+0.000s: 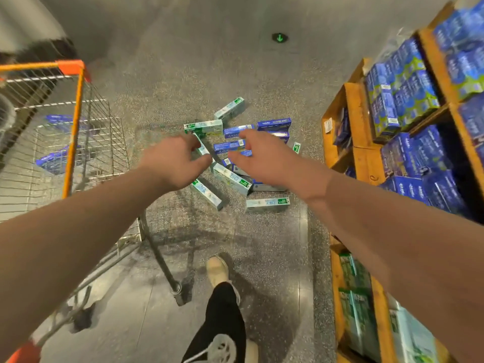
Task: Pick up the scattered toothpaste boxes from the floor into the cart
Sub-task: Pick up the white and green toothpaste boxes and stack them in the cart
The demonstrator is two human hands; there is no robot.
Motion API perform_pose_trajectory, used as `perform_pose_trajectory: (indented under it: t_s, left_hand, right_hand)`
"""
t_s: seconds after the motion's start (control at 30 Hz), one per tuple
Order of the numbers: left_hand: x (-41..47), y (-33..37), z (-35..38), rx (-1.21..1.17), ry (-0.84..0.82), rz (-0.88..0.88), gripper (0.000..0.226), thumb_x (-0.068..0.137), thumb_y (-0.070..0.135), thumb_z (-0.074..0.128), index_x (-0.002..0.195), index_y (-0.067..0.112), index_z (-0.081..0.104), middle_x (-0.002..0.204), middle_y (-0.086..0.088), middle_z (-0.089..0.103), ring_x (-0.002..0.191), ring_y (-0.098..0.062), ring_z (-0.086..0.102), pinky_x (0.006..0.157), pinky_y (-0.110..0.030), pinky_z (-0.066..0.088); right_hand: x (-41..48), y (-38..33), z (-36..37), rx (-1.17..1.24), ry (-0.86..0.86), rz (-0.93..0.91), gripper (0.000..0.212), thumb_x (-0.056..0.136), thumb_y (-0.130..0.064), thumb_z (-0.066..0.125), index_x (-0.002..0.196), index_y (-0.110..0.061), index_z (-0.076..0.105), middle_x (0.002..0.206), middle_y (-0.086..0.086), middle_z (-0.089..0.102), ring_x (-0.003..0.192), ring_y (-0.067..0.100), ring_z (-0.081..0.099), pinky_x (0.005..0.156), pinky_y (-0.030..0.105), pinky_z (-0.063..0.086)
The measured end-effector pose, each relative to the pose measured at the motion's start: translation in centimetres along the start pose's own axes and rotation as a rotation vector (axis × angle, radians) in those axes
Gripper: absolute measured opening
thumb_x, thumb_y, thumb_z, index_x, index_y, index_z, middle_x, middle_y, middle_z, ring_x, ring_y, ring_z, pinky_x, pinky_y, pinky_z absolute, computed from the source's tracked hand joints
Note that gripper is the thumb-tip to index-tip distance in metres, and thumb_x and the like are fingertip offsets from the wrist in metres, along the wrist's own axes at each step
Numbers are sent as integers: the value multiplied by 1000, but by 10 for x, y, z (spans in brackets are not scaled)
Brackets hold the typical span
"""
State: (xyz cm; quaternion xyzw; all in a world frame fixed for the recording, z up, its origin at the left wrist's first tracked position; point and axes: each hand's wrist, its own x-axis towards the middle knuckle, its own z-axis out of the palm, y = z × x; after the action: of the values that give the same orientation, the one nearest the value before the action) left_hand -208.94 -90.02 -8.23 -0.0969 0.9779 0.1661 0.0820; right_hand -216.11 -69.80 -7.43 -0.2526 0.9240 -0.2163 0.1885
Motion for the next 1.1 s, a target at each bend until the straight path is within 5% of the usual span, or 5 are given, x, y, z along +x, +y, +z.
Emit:
perform_pose_trajectory:
  t_s: [0.13, 0.27, 0.63, 0.97, 1.1]
  left_hand:
    - [77, -15, 24, 2, 3, -48, 65, 90, 69, 41, 140, 29, 55, 120, -4, 72, 101, -30, 68, 85, -44, 56]
    - [145, -35, 54, -9, -46, -110, 57, 97, 61, 47, 142, 28, 55, 115, -11, 72, 122, -37, 60, 97, -47, 48]
    - [239, -102, 172, -77, -184, -344, 61, 97, 60, 49, 145, 23, 50, 118, -13, 68, 110, -36, 64, 83, -41, 52]
    - [304, -184, 422, -250, -199, -543, 67, 87, 63, 45, 133, 14, 51, 108, -10, 63, 96, -31, 63, 82, -47, 57]
    - [332, -224, 520, -441, -97, -791, 64, 83, 61, 59, 125, 14, 49, 111, -3, 56, 103, -27, 59, 82, -35, 49]
  right_hand:
    - [82, 28, 11, -33, -60, -2, 73, 100, -53, 56, 156, -12, 36, 151, 12, 50, 139, 28, 46, 109, 36, 38]
    - [167, 58, 42, -12, -128, 13, 75, 98, -55, 57, 156, -12, 35, 153, 12, 47, 139, 30, 46, 112, 40, 40]
    - [318, 135, 151, -28, -346, -63, 73, 98, -47, 60, 156, -12, 33, 157, 14, 43, 143, 31, 41, 111, 39, 38]
    - [426, 231, 364, -122, -430, -121, 70, 96, -36, 59, 156, -12, 32, 147, 17, 48, 134, 31, 49, 106, 35, 40]
    - [457, 263, 461, -120, -451, -107, 53, 93, -31, 57, 140, -8, 49, 128, 17, 61, 119, 34, 58, 86, 30, 43]
